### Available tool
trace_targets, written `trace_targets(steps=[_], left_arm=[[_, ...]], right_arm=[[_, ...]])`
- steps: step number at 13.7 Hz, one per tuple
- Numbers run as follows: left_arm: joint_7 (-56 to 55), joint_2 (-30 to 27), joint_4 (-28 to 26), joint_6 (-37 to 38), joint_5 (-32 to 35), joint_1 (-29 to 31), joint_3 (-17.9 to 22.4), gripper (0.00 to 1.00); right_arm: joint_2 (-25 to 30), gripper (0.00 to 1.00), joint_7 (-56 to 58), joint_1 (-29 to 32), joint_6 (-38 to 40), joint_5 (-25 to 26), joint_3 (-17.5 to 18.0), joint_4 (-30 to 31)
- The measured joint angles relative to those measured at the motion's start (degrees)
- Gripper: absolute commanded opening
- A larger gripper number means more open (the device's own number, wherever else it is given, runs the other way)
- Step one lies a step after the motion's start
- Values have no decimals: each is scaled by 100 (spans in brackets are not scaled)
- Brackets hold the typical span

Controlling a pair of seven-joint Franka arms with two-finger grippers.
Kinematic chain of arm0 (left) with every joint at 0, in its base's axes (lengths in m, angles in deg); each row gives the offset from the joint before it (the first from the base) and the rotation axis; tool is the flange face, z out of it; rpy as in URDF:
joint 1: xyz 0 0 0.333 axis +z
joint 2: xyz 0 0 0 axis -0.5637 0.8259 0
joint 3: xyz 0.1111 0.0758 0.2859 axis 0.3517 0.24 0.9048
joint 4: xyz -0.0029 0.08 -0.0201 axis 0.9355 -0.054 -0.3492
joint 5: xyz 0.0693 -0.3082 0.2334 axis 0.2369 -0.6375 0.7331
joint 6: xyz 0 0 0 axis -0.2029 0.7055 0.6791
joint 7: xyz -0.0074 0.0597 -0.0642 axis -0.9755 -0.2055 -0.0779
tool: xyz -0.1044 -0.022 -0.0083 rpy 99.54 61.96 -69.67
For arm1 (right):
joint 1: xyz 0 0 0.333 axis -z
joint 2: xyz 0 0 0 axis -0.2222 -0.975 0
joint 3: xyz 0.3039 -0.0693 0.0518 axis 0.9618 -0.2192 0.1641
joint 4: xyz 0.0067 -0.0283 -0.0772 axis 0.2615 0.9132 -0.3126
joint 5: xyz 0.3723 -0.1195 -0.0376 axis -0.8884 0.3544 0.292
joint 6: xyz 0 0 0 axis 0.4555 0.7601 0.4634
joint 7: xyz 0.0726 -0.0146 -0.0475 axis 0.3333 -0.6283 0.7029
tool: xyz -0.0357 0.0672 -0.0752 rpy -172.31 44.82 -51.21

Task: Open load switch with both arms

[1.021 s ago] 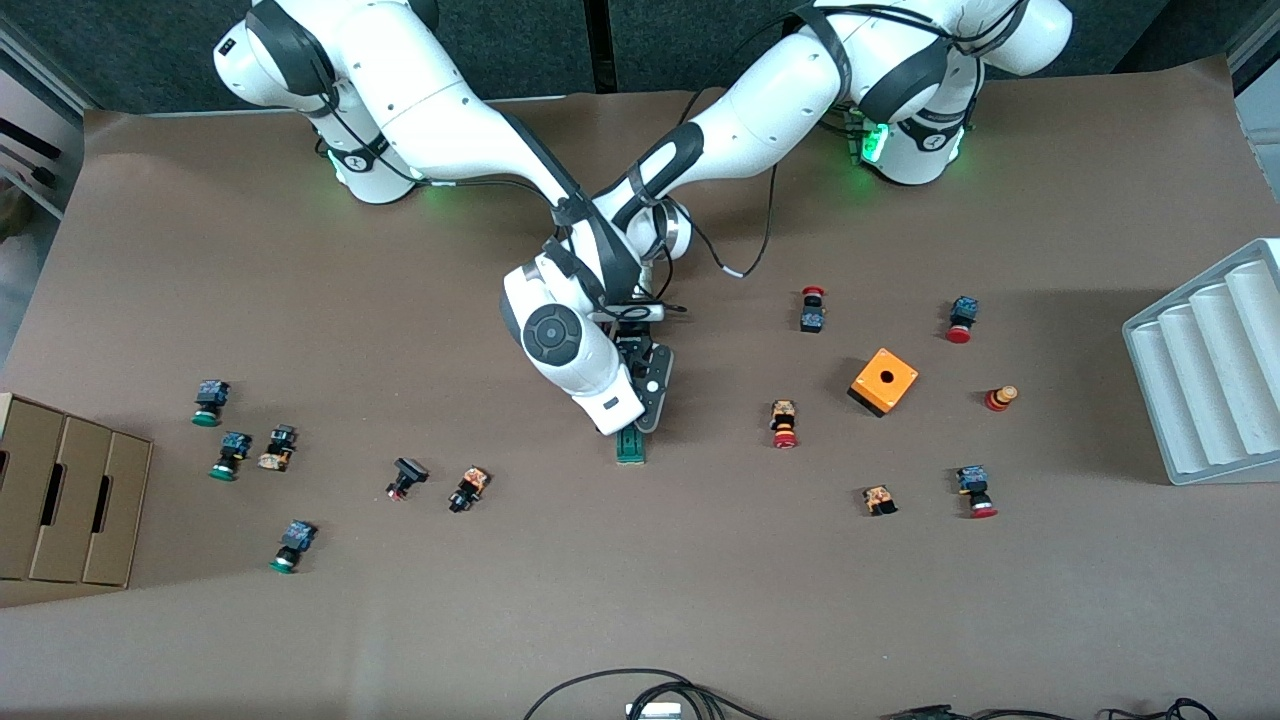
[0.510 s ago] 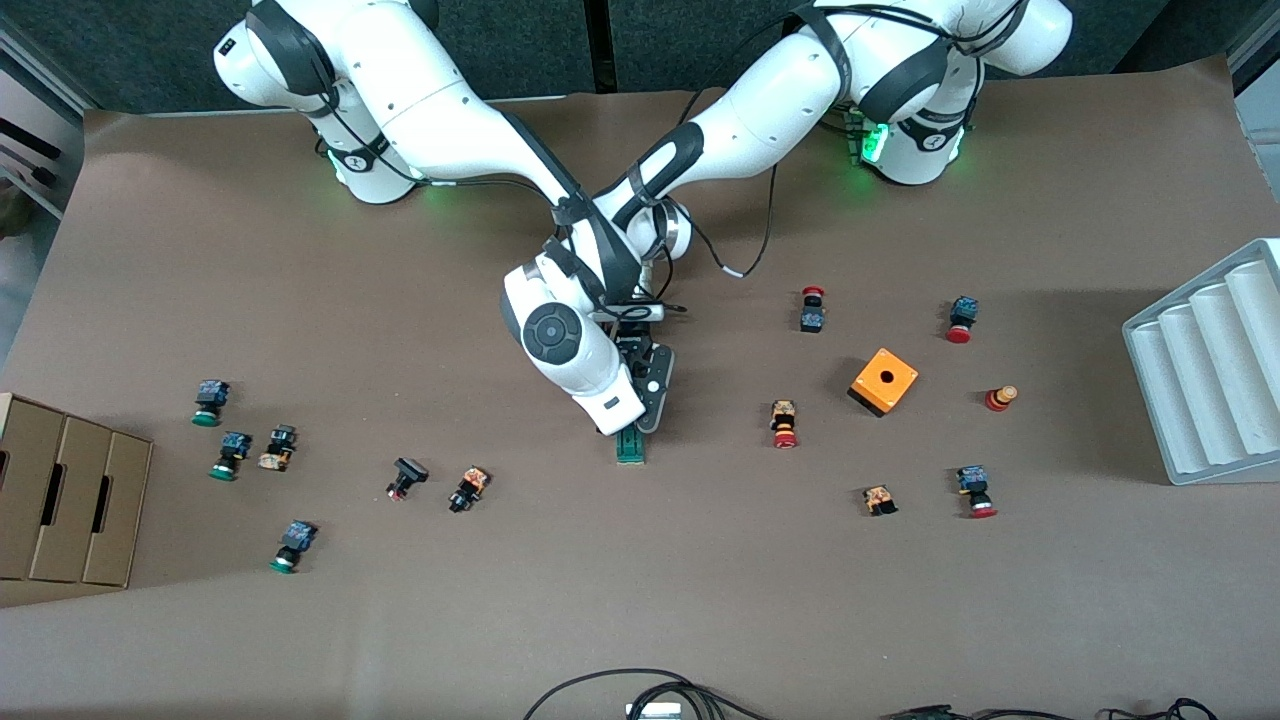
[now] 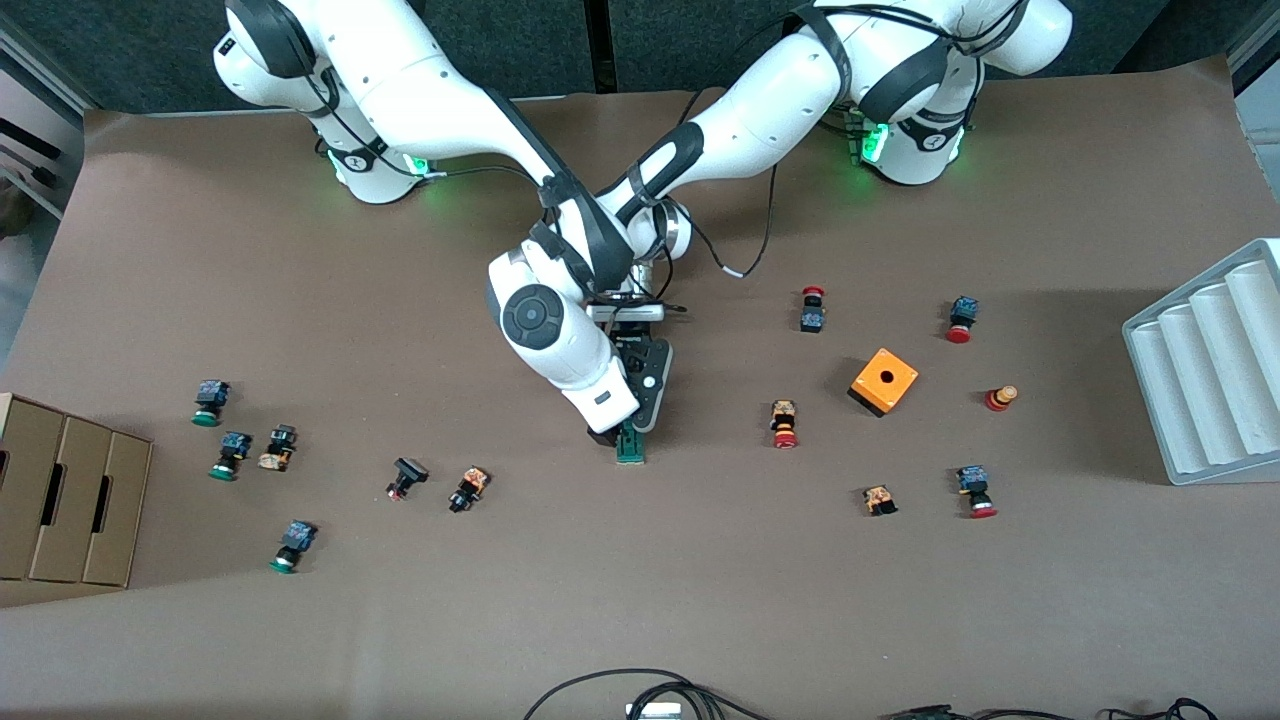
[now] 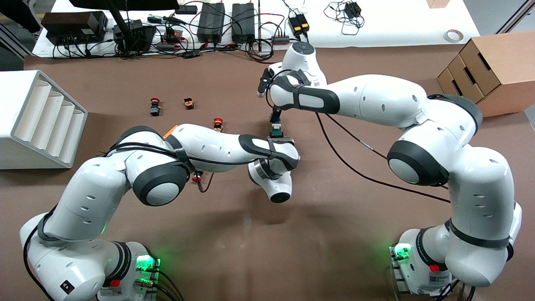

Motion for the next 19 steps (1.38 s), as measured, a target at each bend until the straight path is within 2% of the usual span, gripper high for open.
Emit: trace_targets(steps=[7,10,15,19], left_arm=[[-16,-1,70,-25,-92,2,-11,100],[55,-70,154,-174,-551,0,-46,100],[2082,-589,398,-376,-2310,-3,-116,100],[3749,-885,409,-357,-3098,-3,-131,100]], right_arm=[[789,100,-618,125,651,0,-20,-32],[1237,100,-804,335,1302,0,-33,-52],[1762,100,-892,771,2131,0,-41,-52],[1958,100,-893,1231,2250,2,-48,-51]])
